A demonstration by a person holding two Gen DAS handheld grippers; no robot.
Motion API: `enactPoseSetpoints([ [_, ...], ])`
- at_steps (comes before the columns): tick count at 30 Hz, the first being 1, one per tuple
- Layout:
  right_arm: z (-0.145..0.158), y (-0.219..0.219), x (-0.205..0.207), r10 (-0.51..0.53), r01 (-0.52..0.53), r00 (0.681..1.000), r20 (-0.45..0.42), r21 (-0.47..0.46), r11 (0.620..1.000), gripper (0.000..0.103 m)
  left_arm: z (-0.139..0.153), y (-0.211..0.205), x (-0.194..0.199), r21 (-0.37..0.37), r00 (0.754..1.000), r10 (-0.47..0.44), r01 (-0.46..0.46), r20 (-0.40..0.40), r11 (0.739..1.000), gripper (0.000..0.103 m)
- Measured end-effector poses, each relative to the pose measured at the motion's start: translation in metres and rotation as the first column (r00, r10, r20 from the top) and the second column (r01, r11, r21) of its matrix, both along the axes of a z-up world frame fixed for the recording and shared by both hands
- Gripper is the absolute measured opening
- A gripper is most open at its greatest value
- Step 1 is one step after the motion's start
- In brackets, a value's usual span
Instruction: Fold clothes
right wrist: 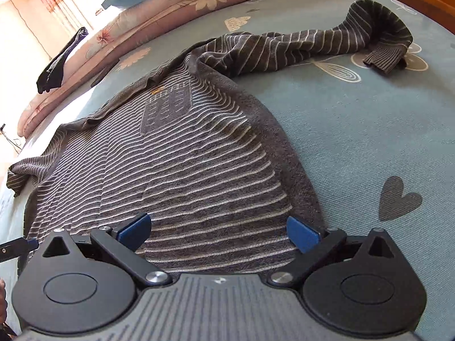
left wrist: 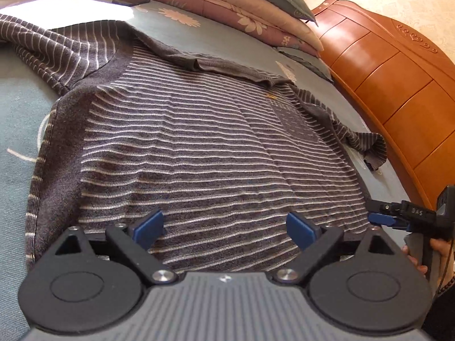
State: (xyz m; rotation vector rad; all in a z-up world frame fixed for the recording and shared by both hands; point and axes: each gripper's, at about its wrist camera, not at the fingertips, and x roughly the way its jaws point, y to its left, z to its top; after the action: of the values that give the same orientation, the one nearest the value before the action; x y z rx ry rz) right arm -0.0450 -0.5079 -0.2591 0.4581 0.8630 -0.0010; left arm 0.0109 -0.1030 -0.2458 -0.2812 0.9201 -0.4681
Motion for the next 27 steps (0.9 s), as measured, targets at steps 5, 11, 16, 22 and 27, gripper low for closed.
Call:
enactPoseSetpoints([
  [5,0.001,-0.013,-0.007,-0.072,0.073,0.997,0.013,-0.09,0.993,0.103,0.001,0.008,-0.001,0.001,0.999,0.035,-0.035,-0.017,0.999,0.093],
  [11,0.019,-0.004,-0.025,-0.03,0.027,0.997,0.068,0.043,0.999,0.103,0.024,-0.006,-0.022,-0.119,0.997,-0.077,0.075,-0.011,0.99,0.093],
  [16,0.017,0.023,-0.036,0.07,-0.068,0.998,-0.004,0.21,0.975,0.103,0.017,-0.039,-0.039,-0.164,0.967,-0.236,0.219,-0.093,0.962,0.093],
  [22,0.003,0.015,-0.048,0.027,-0.02,0.998,-0.063,0.114,0.993,0.103,-0.006,-0.039,-0.045,-0.072,0.961,-0.228,0.219,-0.157,0.973,0.093],
  [27,0.001,-0.012,-0.059,-0.027,0.031,0.999,-0.031,0.143,0.989,0.103,-0.003,-0.032,-0.051,-0.074,0.964,-0.216,0.207,-0.156,0.976,0.093],
])
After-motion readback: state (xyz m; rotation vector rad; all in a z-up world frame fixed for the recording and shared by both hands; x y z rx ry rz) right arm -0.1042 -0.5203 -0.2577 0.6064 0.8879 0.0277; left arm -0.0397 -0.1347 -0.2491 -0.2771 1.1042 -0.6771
